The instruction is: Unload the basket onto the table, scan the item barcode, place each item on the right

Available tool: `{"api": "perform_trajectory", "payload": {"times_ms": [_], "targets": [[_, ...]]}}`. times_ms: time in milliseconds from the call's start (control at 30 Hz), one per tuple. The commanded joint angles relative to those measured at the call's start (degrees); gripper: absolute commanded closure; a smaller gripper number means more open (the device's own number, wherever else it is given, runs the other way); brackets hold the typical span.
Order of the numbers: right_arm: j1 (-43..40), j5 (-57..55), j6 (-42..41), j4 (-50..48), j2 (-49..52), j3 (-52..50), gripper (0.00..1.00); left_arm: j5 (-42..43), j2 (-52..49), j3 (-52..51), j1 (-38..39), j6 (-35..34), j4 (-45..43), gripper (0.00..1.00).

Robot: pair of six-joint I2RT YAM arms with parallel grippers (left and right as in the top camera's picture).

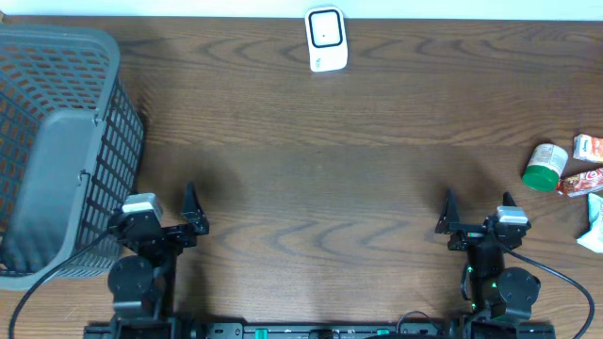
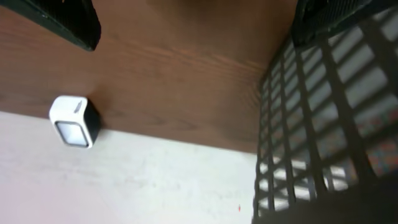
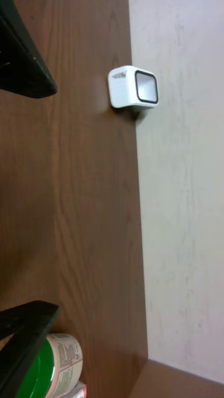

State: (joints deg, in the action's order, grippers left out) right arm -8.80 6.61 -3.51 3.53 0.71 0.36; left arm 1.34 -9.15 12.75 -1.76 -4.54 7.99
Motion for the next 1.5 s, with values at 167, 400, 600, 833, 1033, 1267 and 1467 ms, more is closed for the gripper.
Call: {"api": "perform_trajectory", "payload": {"times_ms": [167,400,600,833,1033,1267,1467], "targets": [[0.37,-0.15,-0.72,0.22,-0.33,-0.04,0.01,-2.49,4.94,-6.12,0.24,-0.44,-2.29,0.02],[0.37,-0.17,-0.72,0.22,-0.33,-0.04,0.01,-2.67,8.00,-8.15,0.24,-0.24,-2.32,0.02],[0.37,-0.17,-0.72,0.22,-0.33,-0.04,0.01,-5.31,9.09,-10.99,0.24,-0.26,-2.38,0.02],[0.37,-0.17,-0.72,0.20,-0.33,-0.04,0.01,-5.51,9.05,-12.55,0.24,0.42,-4.24,0.02],[0.37,-0.17,-0.72,0.22,-0.33,-0.04,0.01,-5.44,9.05,-12.52,0.24,0.37,-4.24,0.02],[0.37,-0.17,-0.72,0.22,-0.33,-0.04,0.01,-5.44,9.01,-12.52,0.24,0.37,-4.24,0.02],[0.37,-0.17,-0.72,0.22,-0.33,-0.04,0.01,-5.44,8.92,-12.52,0.24,0.37,-4.24,0.02]]}}
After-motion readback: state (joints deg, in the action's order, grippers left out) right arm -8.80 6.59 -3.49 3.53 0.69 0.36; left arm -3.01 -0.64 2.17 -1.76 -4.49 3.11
